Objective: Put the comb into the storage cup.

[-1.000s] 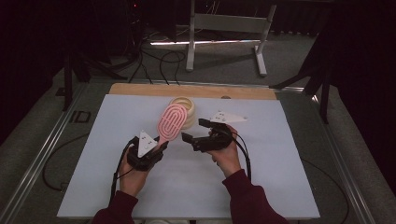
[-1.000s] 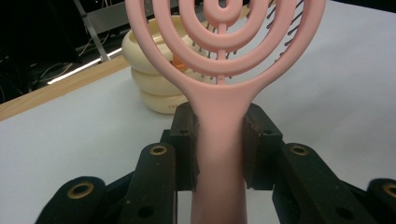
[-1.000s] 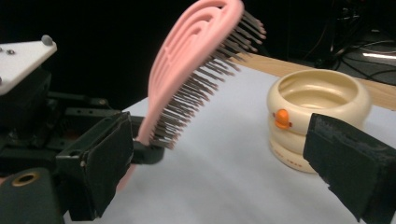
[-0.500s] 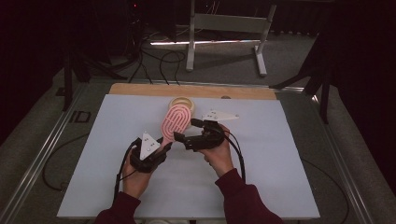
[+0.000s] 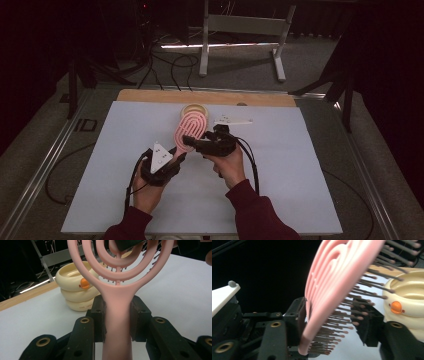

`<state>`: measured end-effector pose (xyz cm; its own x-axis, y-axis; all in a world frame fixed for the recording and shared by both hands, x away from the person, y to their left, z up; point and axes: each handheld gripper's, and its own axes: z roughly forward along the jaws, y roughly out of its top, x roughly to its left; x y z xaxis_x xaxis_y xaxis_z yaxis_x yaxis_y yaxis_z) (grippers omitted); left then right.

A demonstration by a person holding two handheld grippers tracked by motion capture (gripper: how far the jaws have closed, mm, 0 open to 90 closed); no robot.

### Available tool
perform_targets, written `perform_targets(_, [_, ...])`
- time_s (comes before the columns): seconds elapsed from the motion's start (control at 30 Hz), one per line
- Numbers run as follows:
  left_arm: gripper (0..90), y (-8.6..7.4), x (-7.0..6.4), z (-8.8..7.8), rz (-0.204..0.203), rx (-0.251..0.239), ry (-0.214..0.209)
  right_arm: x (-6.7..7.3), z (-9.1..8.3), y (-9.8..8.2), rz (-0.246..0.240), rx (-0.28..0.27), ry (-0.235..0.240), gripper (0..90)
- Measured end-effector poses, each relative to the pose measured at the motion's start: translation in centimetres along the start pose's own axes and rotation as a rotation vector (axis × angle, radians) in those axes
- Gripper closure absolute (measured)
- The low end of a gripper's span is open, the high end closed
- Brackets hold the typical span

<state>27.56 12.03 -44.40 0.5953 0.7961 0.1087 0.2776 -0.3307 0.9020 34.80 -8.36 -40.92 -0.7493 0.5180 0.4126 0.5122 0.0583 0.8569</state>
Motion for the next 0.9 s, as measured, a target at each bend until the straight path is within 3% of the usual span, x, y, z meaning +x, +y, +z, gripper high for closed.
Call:
perform_targets(0.13, [69.9,0.1,-0.24,0.04,0.005,0.0,-0.002,0.05,0.23,-0.04,0.019,0.0,0.008,57.6])
perform_targets(0.37, [70.0,0.07,-0.13,0.01,-0.004,0.0,0.0,0.22,0.41,-0.09,0.045,-0.013,0.04,62.3])
perform_targets(0.6, [69.9,0.04,-0.09,0.02,-0.005,-0.001,-0.005,0.35,0.47,-0.11,0.072,-0.01,0.049,63.6])
perform_targets(0.9, [67.7,0.06,-0.18,-0.04,0.005,-0.008,-0.01,0.61,0.42,-0.08,0.055,-0.01,0.044,63.9])
